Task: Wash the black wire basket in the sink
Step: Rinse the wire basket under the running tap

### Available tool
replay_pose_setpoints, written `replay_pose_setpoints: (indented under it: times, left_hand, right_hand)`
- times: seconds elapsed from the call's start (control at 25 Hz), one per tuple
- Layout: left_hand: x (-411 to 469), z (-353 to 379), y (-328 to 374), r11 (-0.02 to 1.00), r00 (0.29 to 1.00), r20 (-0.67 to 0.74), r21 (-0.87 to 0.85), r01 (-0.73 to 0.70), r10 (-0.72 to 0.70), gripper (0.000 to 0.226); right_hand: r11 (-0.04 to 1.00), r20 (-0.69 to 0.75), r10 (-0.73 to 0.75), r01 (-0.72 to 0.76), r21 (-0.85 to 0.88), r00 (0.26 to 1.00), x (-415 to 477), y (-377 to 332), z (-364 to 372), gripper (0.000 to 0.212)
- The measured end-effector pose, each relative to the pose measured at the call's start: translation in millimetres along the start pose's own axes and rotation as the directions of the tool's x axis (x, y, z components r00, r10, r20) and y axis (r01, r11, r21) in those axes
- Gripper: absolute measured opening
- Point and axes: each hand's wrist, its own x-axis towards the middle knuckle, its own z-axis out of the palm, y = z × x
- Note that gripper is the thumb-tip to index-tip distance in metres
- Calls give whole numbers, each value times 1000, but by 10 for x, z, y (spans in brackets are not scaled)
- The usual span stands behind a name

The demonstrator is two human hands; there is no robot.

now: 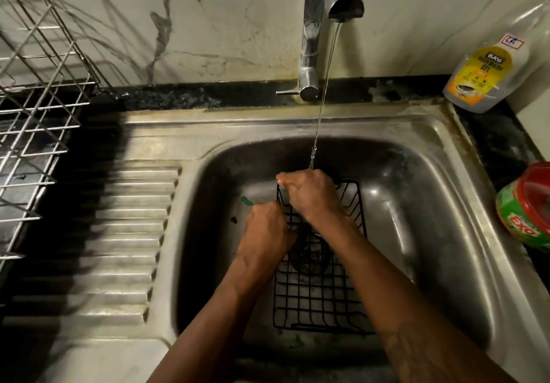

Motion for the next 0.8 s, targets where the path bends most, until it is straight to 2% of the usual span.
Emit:
replay_pose_setpoints:
  times: [0.12, 0.32, 0.44, 0.52, 0.6, 0.68, 0.8]
  left_hand:
    - [-8, 12, -30, 1000, 999, -29, 5, -26, 27, 40]
    - [-23, -6, -18, 997, 998, 30, -54, 53, -51, 29]
    - [-31, -45, 13, 995, 996, 43, -63, 76, -74, 31]
    - [-53, -79, 45, 997, 998, 23, -45, 57, -56, 38]
    - [-84, -106, 79, 1000, 1000, -14, -24, 3, -3, 47]
    - [-90, -106, 80, 1000, 1000, -11, -23, -14, 13, 49]
    - [-58, -101, 68, 999, 999, 2, -27, 39, -39, 42]
  right_hand:
    - [997, -10, 80, -80, 13, 997, -42, 193, -102, 23]
    - [970, -10, 233, -233, -74, 972, -236, 509, -400, 29]
    - [988, -135, 122, -133, -80, 983, -247, 422, -337, 38]
    - [1000, -171, 2, -7, -28, 985, -228, 265, -253, 23]
    - [996, -73, -11, 17, 83, 997, -196, 105, -124, 10]
    - [990, 60, 63, -70, 120, 996, -141, 61, 30, 13]
    - [974, 226, 222, -225, -16, 948, -95, 226, 73, 23]
